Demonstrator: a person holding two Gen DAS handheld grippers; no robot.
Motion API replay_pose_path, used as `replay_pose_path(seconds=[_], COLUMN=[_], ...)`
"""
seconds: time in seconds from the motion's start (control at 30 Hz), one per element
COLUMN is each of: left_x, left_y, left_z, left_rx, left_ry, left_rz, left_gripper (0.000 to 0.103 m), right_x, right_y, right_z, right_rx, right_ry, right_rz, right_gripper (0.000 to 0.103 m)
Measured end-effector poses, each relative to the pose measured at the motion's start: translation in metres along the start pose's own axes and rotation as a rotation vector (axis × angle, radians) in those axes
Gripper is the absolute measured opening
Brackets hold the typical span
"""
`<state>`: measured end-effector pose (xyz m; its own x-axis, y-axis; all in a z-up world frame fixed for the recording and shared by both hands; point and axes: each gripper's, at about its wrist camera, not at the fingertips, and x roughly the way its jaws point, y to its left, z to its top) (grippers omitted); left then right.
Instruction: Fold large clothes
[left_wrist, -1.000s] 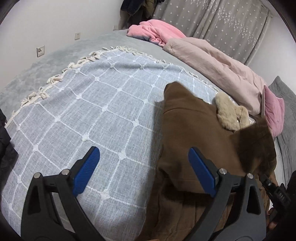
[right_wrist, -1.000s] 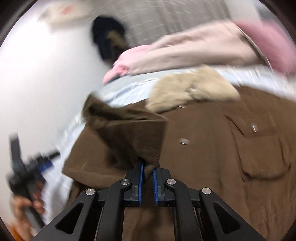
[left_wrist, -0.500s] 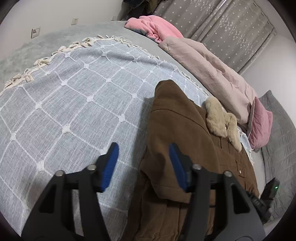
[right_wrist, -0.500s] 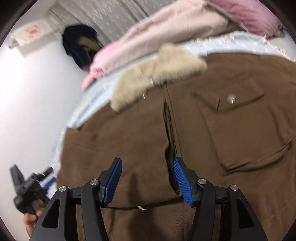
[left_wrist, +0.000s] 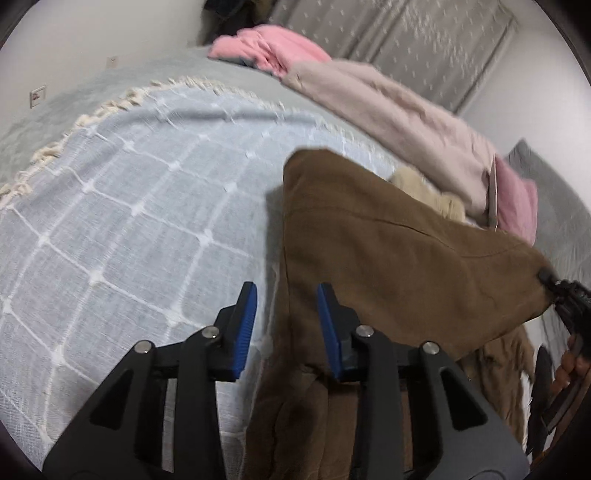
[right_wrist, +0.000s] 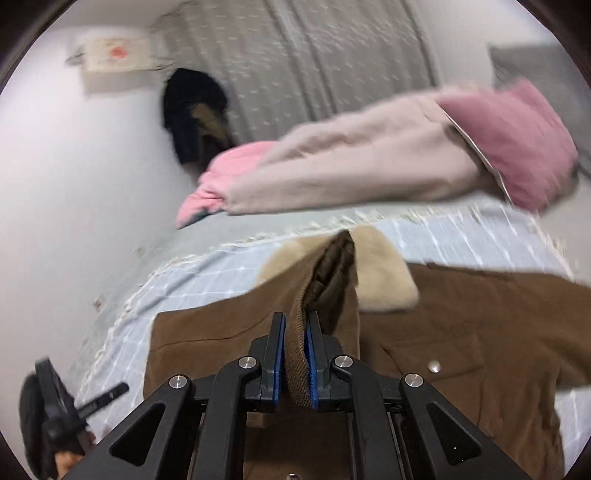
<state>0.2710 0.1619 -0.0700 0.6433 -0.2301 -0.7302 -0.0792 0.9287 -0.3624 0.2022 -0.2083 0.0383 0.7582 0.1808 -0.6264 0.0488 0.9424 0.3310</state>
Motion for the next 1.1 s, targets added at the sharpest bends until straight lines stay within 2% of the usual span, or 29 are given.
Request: replay_pose_path(seconds=[0.1, 0.13, 0.17, 0.23, 0.3, 0.4, 0.5, 0.6, 0.63, 0.67, 0.7, 0.73, 0.8, 0.93, 1.03, 1.1], left_x=[0.017, 0.019, 0.022, 0.024, 0.027, 0.036, 0.036, 0.027, 0.023, 0.018, 0.014, 0.008, -0.001, -0.005, -0.013, -0.021], left_y=[-0.001, 0.000, 0.001, 0.003, 0.005, -0.011, -0.029, -0.028, -0.028, -0.028, -0.028, -0.027, -0.028, -0.041, -0.052, -0.059], left_z=[-0.005, -0.006, -0.006, -0.008, -0.011, -0.020, -0.026, -0.023, -0.020, -0.018, -0.017, -0.015, -0.016, -0.024, -0.030, -0.033], left_rx=[-0.014, -0.018, -0.024, -0.028, -0.024, 0.120, 0.225, 0.196, 0.178, 0.165, 0.152, 0.139, 0.116, 0.140, 0.175, 0.184], left_ry=[0.086, 0.100, 0.113, 0.116, 0.127, 0.118, 0.089, 0.103, 0.113, 0.118, 0.120, 0.118, 0.119, 0.139, 0.122, 0.108], left_rz=[-0.004, -0.003, 0.002, 0.008, 0.008, 0.121, 0.218, 0.269, 0.273, 0.270, 0.262, 0.244, 0.208, 0.188, 0.197, 0.174], left_gripper=[0.038, 0.043, 0.046, 0.050, 0.050, 0.049, 0.052, 0.060, 0.062, 0.064, 0.069, 0.079, 0.087, 0.087, 0.087, 0.087], right_x=[0.035, 0.049, 0.056, 0.065, 0.057, 0.051, 0.052, 0.057, 0.053, 0.049, 0.048, 0.042, 0.026, -0.009, -0.040, -0.057], right_y=[-0.024, -0.032, -0.040, -0.053, -0.070, -0.076, -0.068, -0.060, -0.058, -0.056, -0.053, -0.054, -0.061, -0.098, -0.143, -0.179], right_z=[-0.035, -0.052, -0.064, -0.080, -0.087, -0.083, -0.084, -0.080, -0.079, -0.078, -0.076, -0.075, -0.072, -0.068, -0.067, -0.066], right_rx=[0.032, 0.031, 0.034, 0.067, 0.154, 0.169, 0.063, 0.027, 0.020, 0.013, 0.011, 0.014, 0.040, 0.141, 0.224, 0.327], right_ry=[0.162, 0.218, 0.257, 0.289, 0.254, 0.246, 0.257, 0.292, 0.302, 0.306, 0.305, 0.298, 0.271, 0.192, 0.148, 0.105], right_rz=[-0.058, -0.093, -0.123, -0.140, -0.077, -0.051, -0.107, -0.186, -0.224, -0.251, -0.261, -0.262, -0.254, -0.235, -0.273, -0.294], right_gripper=[0.012, 0.014, 0.015, 0.022, 0.025, 0.026, 0.028, 0.041, 0.049, 0.053, 0.058, 0.059, 0.061, 0.070, 0.072, 0.072])
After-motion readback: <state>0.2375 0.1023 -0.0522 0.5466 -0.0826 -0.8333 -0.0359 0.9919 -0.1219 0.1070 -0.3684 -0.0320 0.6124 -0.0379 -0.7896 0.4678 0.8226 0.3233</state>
